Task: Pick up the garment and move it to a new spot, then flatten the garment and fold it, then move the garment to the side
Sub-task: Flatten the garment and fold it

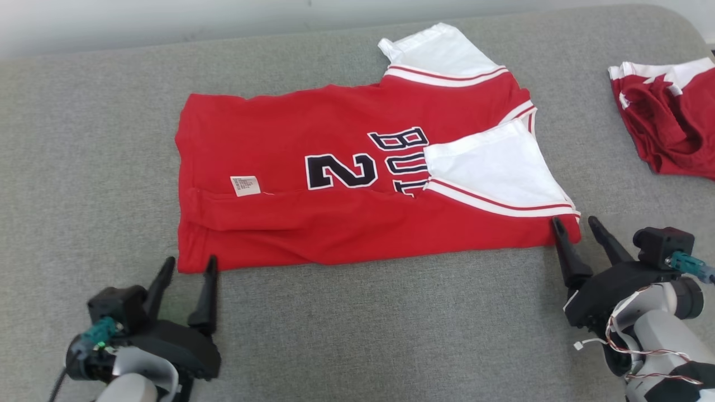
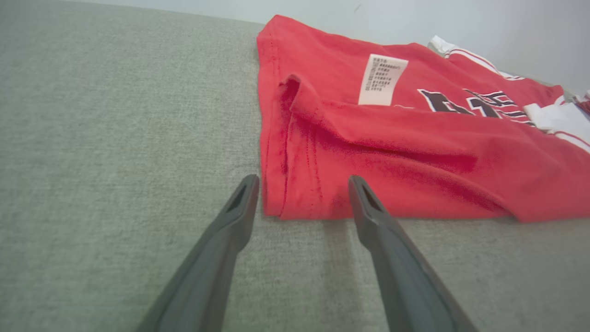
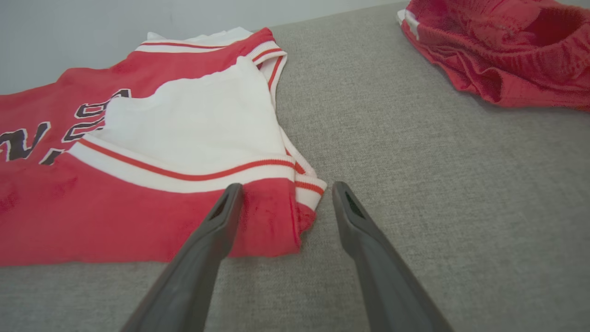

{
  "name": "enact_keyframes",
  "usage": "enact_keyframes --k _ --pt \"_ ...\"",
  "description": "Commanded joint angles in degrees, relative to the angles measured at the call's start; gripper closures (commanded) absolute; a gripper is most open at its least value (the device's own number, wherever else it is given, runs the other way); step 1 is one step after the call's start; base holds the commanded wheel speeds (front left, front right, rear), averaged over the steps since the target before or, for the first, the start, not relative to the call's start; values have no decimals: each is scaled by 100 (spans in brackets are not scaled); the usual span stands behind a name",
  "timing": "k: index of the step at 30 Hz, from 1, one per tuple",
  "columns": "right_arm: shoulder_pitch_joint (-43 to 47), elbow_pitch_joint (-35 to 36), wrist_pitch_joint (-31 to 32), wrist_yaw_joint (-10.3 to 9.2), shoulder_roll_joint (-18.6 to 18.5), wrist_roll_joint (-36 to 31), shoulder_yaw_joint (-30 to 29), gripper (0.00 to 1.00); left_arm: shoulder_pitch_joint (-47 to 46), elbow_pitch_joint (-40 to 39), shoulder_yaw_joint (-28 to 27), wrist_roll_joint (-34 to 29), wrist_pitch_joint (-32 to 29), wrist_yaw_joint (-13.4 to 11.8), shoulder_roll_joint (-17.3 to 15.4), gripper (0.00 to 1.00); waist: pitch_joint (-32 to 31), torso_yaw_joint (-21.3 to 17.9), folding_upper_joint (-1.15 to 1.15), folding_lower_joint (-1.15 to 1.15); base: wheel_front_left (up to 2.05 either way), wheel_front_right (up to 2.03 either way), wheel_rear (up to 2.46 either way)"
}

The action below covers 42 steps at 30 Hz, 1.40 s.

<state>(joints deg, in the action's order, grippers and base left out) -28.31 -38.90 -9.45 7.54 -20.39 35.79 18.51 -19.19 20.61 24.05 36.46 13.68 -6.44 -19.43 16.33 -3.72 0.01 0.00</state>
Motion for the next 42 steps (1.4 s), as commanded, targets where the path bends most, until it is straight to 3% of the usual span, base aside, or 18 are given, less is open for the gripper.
enact_keyframes --k 1,6,7,8,9,10,19,29,38,39,40,42 --pt "-62 -104 -32 -14 65 40 10 0 -116 137 -60 80 48 46 -29 0 56 -42 -1 0 0 0 0" --pt "-228 -503 -58 -14 263 61 102 0 -342 632 -46 90 76 180 121 0 120 -8 -1 0 0 0 0" --pt "-249 -576 -62 -14 296 85 128 41 -370 721 -11 115 57 220 193 0 122 14 -1 0 0 0 0" --pt "-269 -633 -79 -14 333 115 156 75 -388 806 12 153 52 261 243 20 119 28 -1 0 0 0 0" --pt "-284 -674 -97 -14 358 139 179 100 -415 899 31 160 50 293 271 78 114 39 -1 0 0 0 0" --pt "-297 -716 -131 -14 373 174 196 100 -444 979 39 168 51 329 304 100 98 46 -1 0 0 0 0" --pt "-110 -806 -440 -14 405 547 118 100 -296 1186 -155 158 147 530 498 100 -323 134 -1 0 0 0 0" --pt "845 -315 -532 -14 257 731 155 100 836 438 -655 -40 147 521 615 100 -903 165 -1 0 0 0 0" --pt "1984 326 -356 -15 190 797 -185 100 1780 -66 -801 -177 148 504 857 100 -1142 300 -1 0 0 0 0" --pt "2119 423 -334 -15 198 682 -299 8 1838 -94 -840 -248 148 495 871 26 -1186 301 -1 0 0 0 0" --pt "2158 458 -347 -15 189 576 -366 0 1834 -127 -873 -274 148 513 911 0 -1209 307 -1 0 0 0 0" --pt "2212 550 -370 -14 257 428 -514 0 1823 -180 -968 -342 147 567 938 0 -1257 306 -1 0 0 0 0"
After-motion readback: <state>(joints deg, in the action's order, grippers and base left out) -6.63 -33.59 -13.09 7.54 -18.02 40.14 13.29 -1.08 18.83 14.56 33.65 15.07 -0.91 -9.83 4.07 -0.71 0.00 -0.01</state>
